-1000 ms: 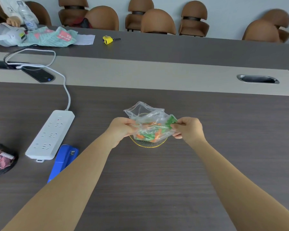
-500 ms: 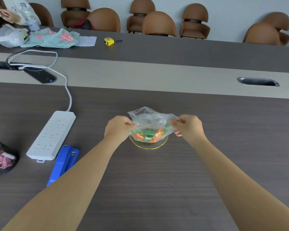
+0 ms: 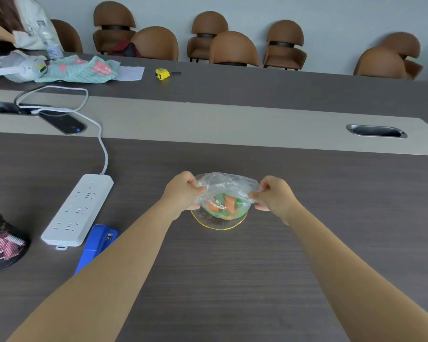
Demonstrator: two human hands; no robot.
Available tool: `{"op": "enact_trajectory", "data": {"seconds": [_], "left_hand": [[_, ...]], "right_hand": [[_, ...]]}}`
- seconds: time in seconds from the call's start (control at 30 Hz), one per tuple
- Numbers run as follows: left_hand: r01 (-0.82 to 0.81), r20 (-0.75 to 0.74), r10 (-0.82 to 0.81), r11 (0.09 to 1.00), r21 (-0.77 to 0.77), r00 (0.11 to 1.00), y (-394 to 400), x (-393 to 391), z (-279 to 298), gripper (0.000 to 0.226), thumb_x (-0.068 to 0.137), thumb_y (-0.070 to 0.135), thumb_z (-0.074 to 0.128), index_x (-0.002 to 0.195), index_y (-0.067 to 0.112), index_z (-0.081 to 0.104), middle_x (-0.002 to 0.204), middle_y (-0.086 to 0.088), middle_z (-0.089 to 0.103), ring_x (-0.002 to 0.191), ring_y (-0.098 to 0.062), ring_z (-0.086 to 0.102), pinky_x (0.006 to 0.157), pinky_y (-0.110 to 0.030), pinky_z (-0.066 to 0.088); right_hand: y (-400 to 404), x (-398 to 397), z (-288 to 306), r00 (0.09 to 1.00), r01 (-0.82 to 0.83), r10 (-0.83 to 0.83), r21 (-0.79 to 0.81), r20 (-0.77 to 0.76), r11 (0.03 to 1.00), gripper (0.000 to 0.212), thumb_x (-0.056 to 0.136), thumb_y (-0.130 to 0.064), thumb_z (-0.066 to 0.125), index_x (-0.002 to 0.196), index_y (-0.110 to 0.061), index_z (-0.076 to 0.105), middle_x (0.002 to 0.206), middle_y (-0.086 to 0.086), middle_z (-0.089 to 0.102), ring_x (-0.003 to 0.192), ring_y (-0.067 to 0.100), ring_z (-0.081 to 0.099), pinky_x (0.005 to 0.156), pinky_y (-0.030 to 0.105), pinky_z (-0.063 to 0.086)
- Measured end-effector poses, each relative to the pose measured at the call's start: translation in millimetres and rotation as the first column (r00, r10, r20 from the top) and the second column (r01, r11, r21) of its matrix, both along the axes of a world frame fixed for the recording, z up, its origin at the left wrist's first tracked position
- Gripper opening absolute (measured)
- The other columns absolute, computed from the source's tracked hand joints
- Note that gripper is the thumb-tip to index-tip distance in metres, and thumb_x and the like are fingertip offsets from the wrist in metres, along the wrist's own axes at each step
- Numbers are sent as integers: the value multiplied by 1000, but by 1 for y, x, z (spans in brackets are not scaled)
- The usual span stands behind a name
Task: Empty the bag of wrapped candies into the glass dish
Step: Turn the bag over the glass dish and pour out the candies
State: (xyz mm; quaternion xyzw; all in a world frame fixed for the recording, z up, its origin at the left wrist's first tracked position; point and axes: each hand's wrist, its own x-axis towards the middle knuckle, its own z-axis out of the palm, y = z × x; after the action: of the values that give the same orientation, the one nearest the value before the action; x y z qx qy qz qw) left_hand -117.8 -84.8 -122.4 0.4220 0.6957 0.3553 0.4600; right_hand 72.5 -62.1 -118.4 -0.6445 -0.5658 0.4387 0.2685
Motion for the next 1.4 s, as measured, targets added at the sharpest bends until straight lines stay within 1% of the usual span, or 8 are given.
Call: {"op": "enact_trajectory", "data": {"seconds": [0.2,0.27,0.33,0.47,0.67,0.87,1.07,1.4], "left_hand": [[7,-59,-5,1000,25,998,1,-3,-18,28,77,0,60,65,15,40,75,0,41,75,-20,45,68,-31,47],[33,-117,-30,999,22,993,-1,-4,-19,14,78,4,61,88,11,54,90,-3,49,83,-21,47,61,-26,41],[64,-120,-65,998,-7,991,0,-6,-22,32,79,7,62,111,3,58,97,-8,54,82,-23,51,66,-30,44],[85,-175,-89,996,-27,981,-2,-8,-23,13,80,9,60,89,0,63,65,-4,50,71,-27,49,69,-34,41],[56,-17,-56,998,-14,998,1,-6,-17,22,83,8,58,66,11,44,95,-13,50,87,-28,52,84,-42,53],[-13,43,11,998,53,999,6,-5,-11,26,83,4,58,66,13,40,82,-2,46,91,-25,52,71,-30,53],[-4,-110,17,993,119,994,14,-7,-5,32,80,7,60,64,19,35,71,3,36,74,-19,40,60,-26,37],[29,-73,-16,985,170,997,20,-10,8,28,77,7,64,68,23,43,74,0,47,68,-19,49,62,-30,44]], "right_hand": [[-4,-1,-11,981,-92,96,-32,170,995,22,74,-6,65,92,-10,55,86,1,49,81,21,48,62,25,40],[-4,0,-10,956,-155,165,-58,244,986,11,75,-9,63,72,-11,53,68,1,45,68,20,43,55,24,32],[-3,1,-11,932,-168,188,-92,311,982,33,76,-11,59,52,-11,36,55,3,33,54,18,32,50,24,24],[-4,0,-12,985,-79,101,-151,139,985,18,78,-7,55,66,-7,43,81,12,50,74,25,49,67,32,49],[-1,-4,-10,987,63,-80,-124,-140,990,25,78,3,56,63,-11,42,103,18,56,85,32,62,82,41,56],[3,-5,-2,980,74,-82,-46,-183,996,23,77,6,57,66,-11,46,83,11,52,83,30,59,82,43,56],[8,-6,6,994,50,-43,70,-99,996,28,71,5,61,67,-22,54,77,0,56,91,30,60,89,49,53],[15,-2,18,998,54,-49,134,-41,990,35,68,9,60,102,0,66,86,12,64,81,26,60,87,42,54]]}}
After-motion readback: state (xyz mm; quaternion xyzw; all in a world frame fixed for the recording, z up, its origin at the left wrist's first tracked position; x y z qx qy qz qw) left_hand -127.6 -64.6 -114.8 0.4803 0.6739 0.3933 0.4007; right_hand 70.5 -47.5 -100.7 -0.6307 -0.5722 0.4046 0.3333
